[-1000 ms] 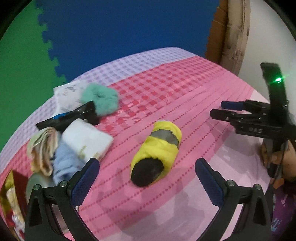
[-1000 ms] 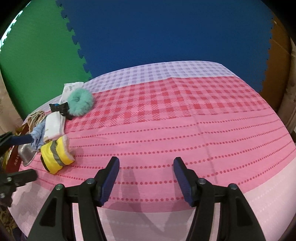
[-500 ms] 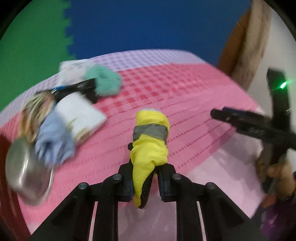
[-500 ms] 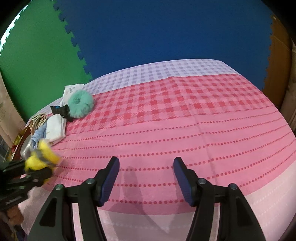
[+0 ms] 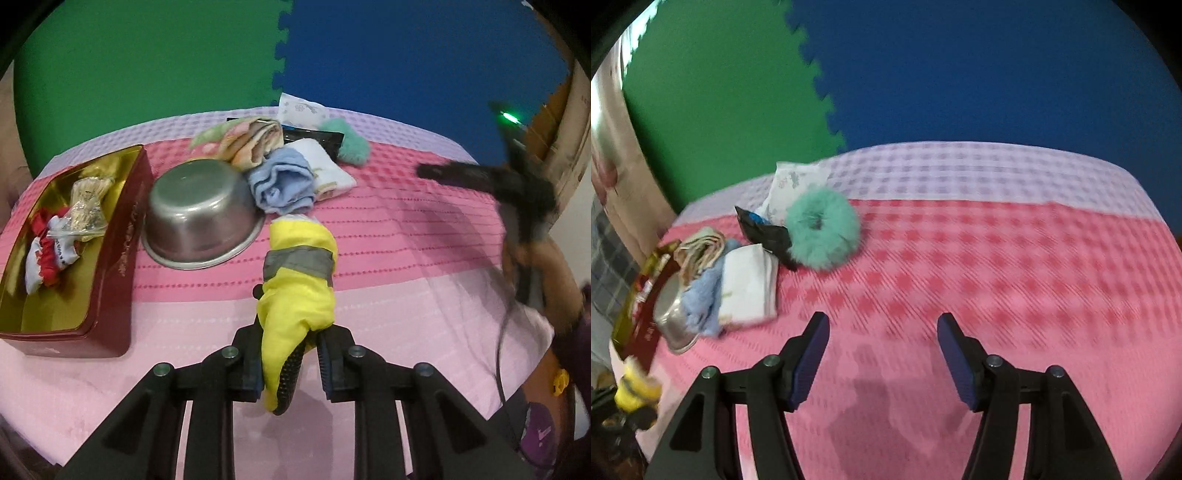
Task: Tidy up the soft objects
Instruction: 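Hold the yellow glove in the left tool while the right tool grasps the teal scrunchie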
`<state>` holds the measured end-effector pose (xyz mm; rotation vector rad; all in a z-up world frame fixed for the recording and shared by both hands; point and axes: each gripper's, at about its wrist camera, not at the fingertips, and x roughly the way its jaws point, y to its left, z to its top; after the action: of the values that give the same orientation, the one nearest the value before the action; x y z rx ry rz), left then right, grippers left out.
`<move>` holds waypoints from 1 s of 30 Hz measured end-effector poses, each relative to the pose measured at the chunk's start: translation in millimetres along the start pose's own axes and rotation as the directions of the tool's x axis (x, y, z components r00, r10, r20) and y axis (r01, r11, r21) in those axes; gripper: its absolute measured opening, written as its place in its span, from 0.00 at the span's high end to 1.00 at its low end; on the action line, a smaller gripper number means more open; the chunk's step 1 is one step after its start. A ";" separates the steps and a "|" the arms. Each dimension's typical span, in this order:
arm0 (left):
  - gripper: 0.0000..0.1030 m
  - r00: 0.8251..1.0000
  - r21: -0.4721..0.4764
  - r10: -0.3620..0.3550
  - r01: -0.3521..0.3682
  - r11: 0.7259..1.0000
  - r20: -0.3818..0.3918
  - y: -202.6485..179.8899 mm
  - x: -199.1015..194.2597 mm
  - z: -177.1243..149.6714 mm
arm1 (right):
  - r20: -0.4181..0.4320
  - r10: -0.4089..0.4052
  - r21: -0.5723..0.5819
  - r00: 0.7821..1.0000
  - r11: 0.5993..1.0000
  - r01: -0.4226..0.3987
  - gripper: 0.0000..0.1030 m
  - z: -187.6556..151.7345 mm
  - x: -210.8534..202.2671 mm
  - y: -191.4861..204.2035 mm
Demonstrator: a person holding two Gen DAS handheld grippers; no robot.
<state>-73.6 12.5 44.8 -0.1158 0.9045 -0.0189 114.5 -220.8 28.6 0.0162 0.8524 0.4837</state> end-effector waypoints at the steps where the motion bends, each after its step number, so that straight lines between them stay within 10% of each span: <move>1: 0.80 1.000 0.001 0.002 -0.002 1.000 0.004 0.5 0.4 -1.9 | -0.006 0.003 -0.022 1.000 1.000 -0.003 0.40 8.3 10.2 4.3; 18: 0.74 1.000 0.047 -0.017 0.016 0.999 0.009 -1.5 8.1 -5.1 | -0.127 0.000 -0.054 0.992 0.999 -0.007 0.40 85.0 112.7 29.9; 22: 0.74 1.000 0.023 -0.019 0.019 1.000 0.003 4.3 9.3 -3.9 | -0.123 -0.044 -0.089 0.991 0.995 0.033 0.86 88.0 119.0 34.1; 30: 0.73 1.000 0.028 0.003 -0.003 1.000 0.017 2.7 8.3 -5.3 | -0.064 0.015 -0.013 0.998 1.000 -0.016 0.87 45.4 68.9 14.6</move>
<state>-72.7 14.1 34.7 -0.0885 0.8870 -0.0275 180.0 -171.1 12.2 -0.0056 0.9123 0.5066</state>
